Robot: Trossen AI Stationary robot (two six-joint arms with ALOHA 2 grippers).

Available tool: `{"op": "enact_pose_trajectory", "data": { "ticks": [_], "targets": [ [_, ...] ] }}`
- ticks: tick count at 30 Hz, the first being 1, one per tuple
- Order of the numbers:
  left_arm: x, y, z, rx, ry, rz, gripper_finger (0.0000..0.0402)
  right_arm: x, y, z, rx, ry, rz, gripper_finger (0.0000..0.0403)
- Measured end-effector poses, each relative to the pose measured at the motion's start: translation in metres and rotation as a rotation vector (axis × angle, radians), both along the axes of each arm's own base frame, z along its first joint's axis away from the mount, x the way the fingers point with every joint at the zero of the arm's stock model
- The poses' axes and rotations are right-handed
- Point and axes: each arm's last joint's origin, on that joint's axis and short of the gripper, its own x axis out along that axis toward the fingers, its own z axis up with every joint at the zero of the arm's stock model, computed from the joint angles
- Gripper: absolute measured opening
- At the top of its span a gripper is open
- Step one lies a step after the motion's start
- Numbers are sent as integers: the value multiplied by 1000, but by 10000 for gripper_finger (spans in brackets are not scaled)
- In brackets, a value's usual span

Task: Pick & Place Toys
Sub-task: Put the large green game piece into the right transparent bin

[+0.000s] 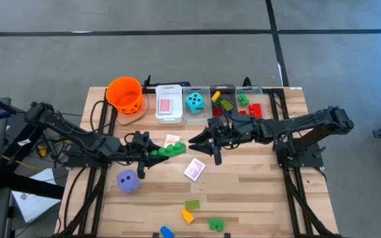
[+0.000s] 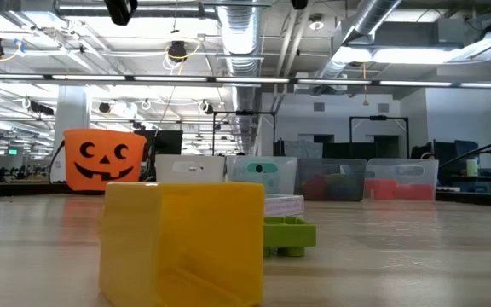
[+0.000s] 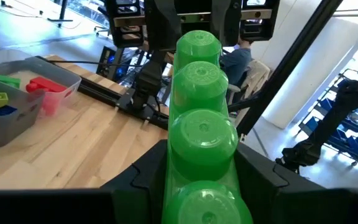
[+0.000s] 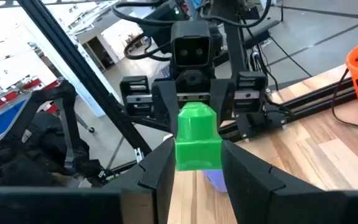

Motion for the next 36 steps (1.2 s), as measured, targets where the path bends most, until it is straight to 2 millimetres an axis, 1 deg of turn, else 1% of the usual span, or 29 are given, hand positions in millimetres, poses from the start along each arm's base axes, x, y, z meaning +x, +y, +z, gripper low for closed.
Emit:
{"op": "enact_pose_trajectory", "data": {
  "ticks": [7, 11, 14, 20, 23, 28, 30, 36],
  "targets": [
    [13, -6, 2, 87, 21, -16, 126, 0, 1, -4, 13, 39, 14, 126],
    [16, -3, 4, 85, 14, -9, 126, 0, 1, -5, 22, 50, 18, 141],
    [17, 0, 4, 84, 13, -4, 126, -1, 1, -5, 21, 56, 18, 169],
    [19, 3, 5, 80, 10, -39, 126, -1, 1, -6, 20, 63, 18, 245],
    [19, 4, 5, 94, 9, -34, 126, -1, 1, -6, 20, 63, 18, 266],
    [21, 9, 5, 99, 13, -18, 126, -1, 1, -5, 22, 60, 23, 271],
    [22, 12, 4, 99, 16, 15, 126, -1, 2, -5, 25, 58, 38, 271],
    [24, 20, 5, 95, 12, 3, 126, -1, 3, -5, 51, 58, 60, 272]
  ]
}}
